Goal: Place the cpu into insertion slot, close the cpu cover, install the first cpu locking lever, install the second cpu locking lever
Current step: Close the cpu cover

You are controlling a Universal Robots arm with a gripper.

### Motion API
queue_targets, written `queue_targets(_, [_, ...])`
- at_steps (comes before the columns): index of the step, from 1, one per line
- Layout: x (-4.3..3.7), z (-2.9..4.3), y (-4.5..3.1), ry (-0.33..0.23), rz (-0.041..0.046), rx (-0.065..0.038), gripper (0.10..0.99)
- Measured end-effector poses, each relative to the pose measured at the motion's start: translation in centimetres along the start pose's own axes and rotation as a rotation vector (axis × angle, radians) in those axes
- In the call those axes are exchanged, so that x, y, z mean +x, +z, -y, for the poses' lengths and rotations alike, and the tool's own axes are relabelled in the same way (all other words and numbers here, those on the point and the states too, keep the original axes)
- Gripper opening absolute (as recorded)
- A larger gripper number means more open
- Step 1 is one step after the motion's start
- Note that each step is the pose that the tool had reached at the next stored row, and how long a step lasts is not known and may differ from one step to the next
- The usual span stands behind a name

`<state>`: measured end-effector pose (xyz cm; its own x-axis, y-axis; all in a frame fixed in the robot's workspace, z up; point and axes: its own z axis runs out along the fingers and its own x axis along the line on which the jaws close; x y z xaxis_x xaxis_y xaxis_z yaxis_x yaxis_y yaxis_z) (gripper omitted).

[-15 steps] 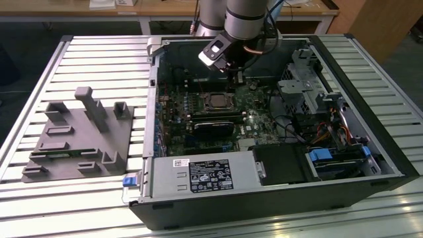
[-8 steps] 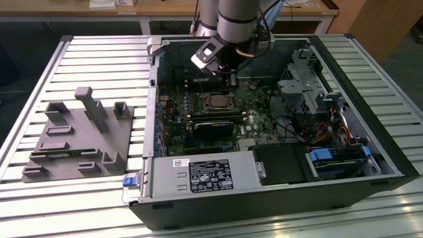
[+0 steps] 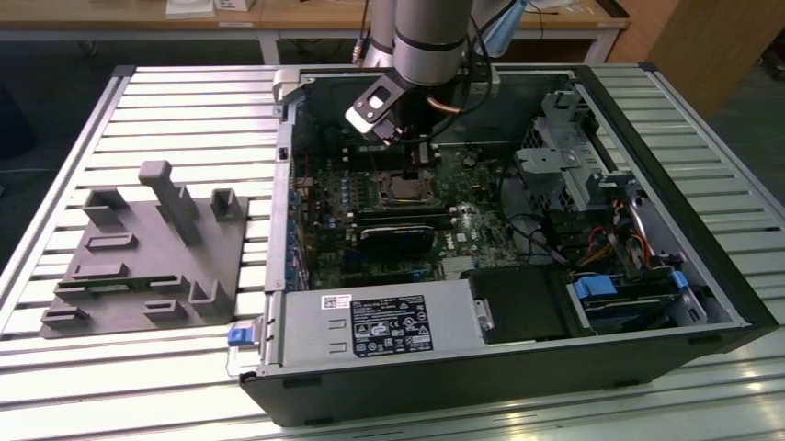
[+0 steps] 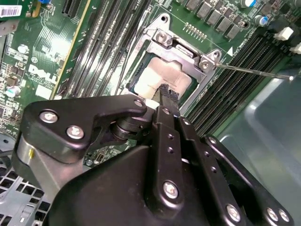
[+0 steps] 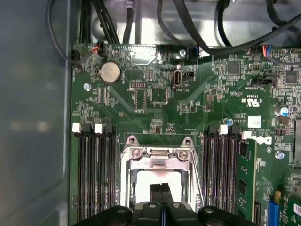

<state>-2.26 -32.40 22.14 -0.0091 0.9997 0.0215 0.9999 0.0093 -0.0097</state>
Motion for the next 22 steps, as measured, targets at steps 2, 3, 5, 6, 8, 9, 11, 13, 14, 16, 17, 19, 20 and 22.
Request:
queue_targets(2, [0.00,0.00,0.00,0.000,0.0001,0.000,0.106])
queue_targets(3, [0.00,0.00,0.02,0.000,-0.0001,0.000,0.106])
queue_targets(5, [0.00,0.00,0.03,-0.001,-0.0001,0.000,0.106])
queue_targets(6, [0.00,0.00,0.03,-0.005,0.0000,0.000,0.106])
queue_targets(8, [0.00,0.00,0.03,-0.022,0.0005,0.000,0.106])
queue_targets(9, [0.00,0.00,0.03,-0.035,0.0008,0.001,0.106])
queue_targets(11, [0.00,0.01,0.03,-0.067,0.0013,0.001,0.106])
queue_targets(13, [0.00,0.02,0.03,-0.098,0.0017,0.002,0.106])
queue_targets(14, [0.00,0.02,0.03,-0.114,0.0018,0.002,0.106])
queue_targets(16, [0.00,0.02,0.04,-0.149,0.0021,0.003,0.106])
queue_targets(17, [0.00,0.02,0.04,-0.167,0.0023,0.003,0.106])
queue_targets(19, [0.00,0.02,0.04,-0.203,0.0027,0.004,0.106])
queue_targets(20, [0.00,0.02,0.05,-0.221,0.0029,0.005,0.106])
queue_targets(22, [0.00,0.02,0.05,-0.258,0.0032,0.005,0.106])
